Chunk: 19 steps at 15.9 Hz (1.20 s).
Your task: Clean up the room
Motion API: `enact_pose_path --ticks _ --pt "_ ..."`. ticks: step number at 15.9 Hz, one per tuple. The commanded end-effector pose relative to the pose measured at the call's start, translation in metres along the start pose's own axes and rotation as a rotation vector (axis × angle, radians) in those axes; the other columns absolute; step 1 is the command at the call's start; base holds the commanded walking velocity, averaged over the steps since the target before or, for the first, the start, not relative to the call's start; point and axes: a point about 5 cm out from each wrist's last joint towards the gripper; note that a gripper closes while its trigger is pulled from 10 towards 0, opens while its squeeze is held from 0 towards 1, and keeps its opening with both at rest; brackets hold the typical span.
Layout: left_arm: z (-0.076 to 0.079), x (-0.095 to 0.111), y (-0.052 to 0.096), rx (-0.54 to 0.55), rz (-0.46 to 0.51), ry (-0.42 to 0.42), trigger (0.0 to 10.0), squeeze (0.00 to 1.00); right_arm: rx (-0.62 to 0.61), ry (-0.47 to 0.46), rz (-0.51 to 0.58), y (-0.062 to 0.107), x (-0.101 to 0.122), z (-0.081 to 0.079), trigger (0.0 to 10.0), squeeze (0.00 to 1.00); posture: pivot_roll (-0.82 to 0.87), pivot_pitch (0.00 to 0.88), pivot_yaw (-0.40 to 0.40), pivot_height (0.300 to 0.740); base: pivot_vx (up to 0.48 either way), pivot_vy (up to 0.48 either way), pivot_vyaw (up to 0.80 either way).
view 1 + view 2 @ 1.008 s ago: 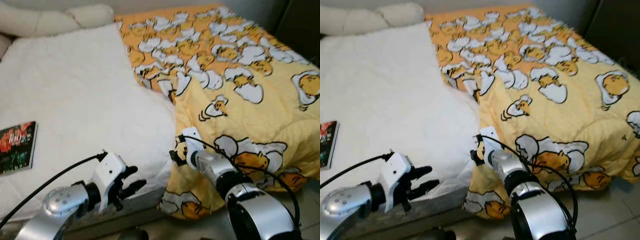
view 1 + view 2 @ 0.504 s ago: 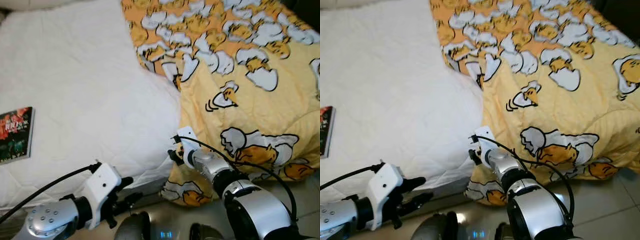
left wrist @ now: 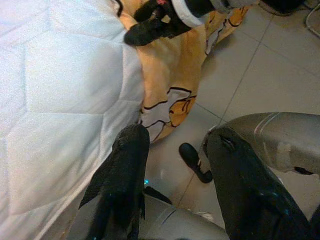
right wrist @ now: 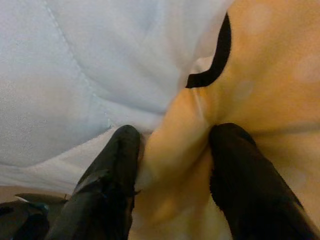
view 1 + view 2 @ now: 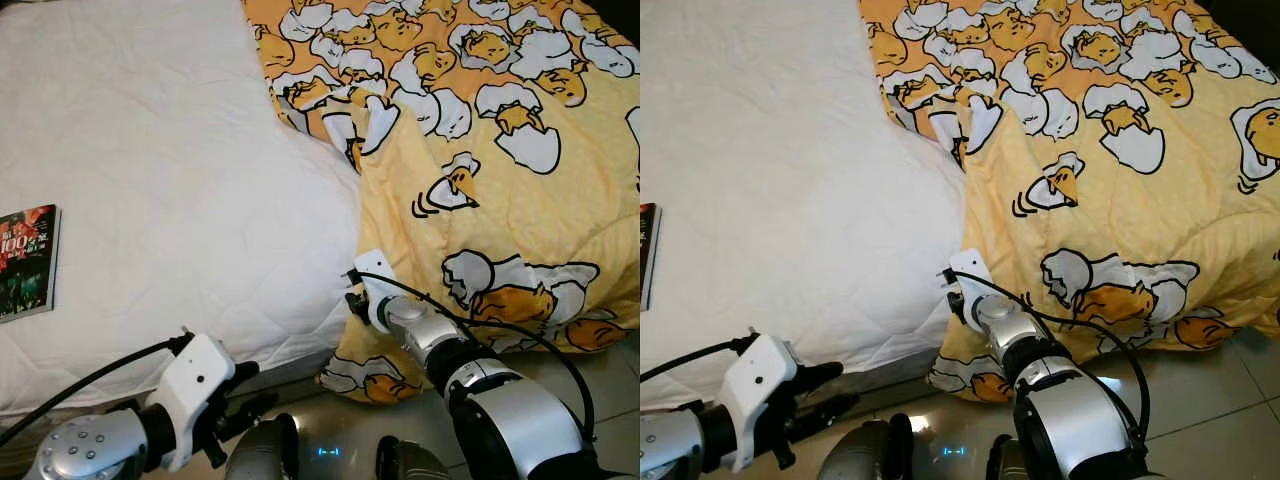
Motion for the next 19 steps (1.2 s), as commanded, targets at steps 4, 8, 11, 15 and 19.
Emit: enact_pose_path --ticks 4,8,11,15,19 --pt "-0.008 0.0 0.0 0.012 -0.01 -0.005 10.0 0.0 0.026 -0.017 -0.029 0.0 -0.008 -0.004 0.0 0.0 0.21 0.216 0.046 0.74 0.0 0.0 0.0" --pt "-0.01 -0.002 -0.004 0.008 -0.011 -0.008 10.0 0.0 0.035 -0.013 -0.025 0.0 -0.009 -0.002 0.0 0.0 0.2 0.202 0.048 0.74 0.0 0.0 0.0" --pt "-0.01 -0.004 -0.006 0.004 -0.01 -0.007 10.0 0.0 0.054 -0.011 -0.019 0.001 -0.011 -0.002 0.0 0.0 0.2 0.201 0.05 0.74 0.0 0.0 0.0" --pt "-0.015 -0.005 -0.01 0.003 -0.005 -0.016 10.0 0.0 0.081 -0.022 0.003 0.002 -0.013 0.002 0.0 0.0 0.19 0.186 0.056 0.74 0.0 0.0 0.0" --pt "-0.012 -0.002 -0.02 -0.01 0.012 -0.031 10.0 0.0 0.4 0.055 0.122 0.012 -0.026 -0.005 0.0 0.0 0.17 0.155 0.061 0.74 0.0 0.0 0.0"
Point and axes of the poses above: a point about 5 cm out from each wrist's last joint towards the gripper, its own y axis pointing back from the gripper into the wrist, its own x axis along the axis of the wrist's last joint, z = x × y, and after that the axes turned 12 degrees about y, right-handed
